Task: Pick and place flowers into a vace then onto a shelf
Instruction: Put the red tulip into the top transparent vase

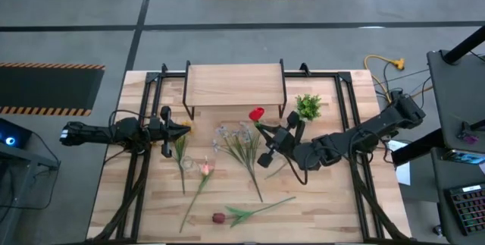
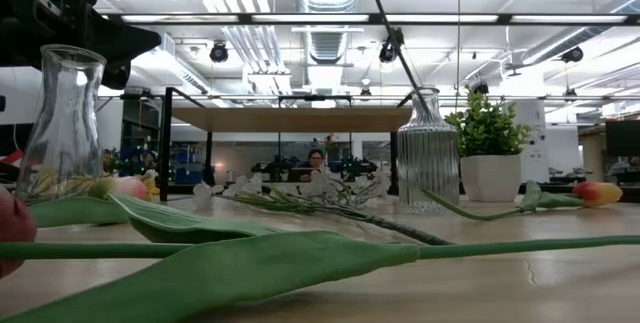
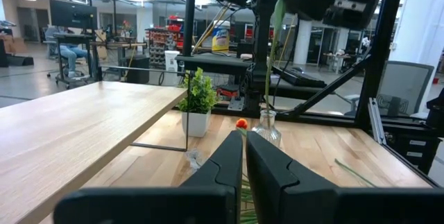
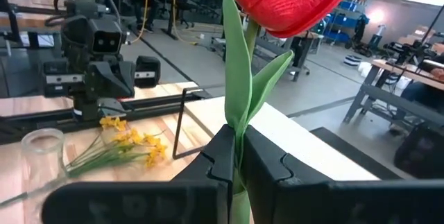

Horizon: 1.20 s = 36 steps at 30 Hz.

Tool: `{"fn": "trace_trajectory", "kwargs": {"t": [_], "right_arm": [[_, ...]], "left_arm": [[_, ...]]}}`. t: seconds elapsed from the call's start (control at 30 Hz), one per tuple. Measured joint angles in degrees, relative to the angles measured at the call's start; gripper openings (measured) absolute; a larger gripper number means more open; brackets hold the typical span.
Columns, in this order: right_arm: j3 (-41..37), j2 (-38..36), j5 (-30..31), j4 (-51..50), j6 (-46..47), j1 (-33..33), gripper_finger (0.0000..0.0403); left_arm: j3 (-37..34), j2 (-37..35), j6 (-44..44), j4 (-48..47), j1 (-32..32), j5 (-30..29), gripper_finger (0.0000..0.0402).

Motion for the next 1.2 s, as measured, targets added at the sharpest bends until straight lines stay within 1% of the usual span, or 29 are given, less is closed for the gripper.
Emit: {"fn": "trace_trajectory", "kwargs": {"t": [0.23, 0.4, 0.7, 0.9, 1.03, 1.2], "right_arm": [[-7.9, 0.0, 0.0, 8.1, 1.4, 0.0, 0.0013], [-11.7, 0.0, 0.0, 12.6, 1.6, 0.0, 0.0013], [-13.7, 0.0, -0.2, 12.9, 3.4, 1.0, 0.0013], [-14.6, -0.1, 0.0, 12.7, 7.1, 1.1, 0.0016], [-14.7, -0.1, 0.0, 12.7, 5.2, 1.2, 0.0043], [-14.7, -0.6, -0.1, 12.2, 5.1, 1.6, 0.01]], "left_arm": [[0.0, 0.0, 0.0, 0.0, 0.0, 0.0, 0.0003], [0.0, 0.0, 0.0, 0.0, 0.0, 0.0, 0.0003], [0.0, 0.0, 0.0, 0.0, 0.0, 0.0, 0.0003], [0.0, 0.0, 0.0, 0.0, 0.0, 0.0, 0.0003], [0.0, 0.0, 0.0, 0.0, 0.0, 0.0, 0.0003], [0.0, 0.0, 0.0, 0.0, 0.0, 0.0, 0.0003]]}}
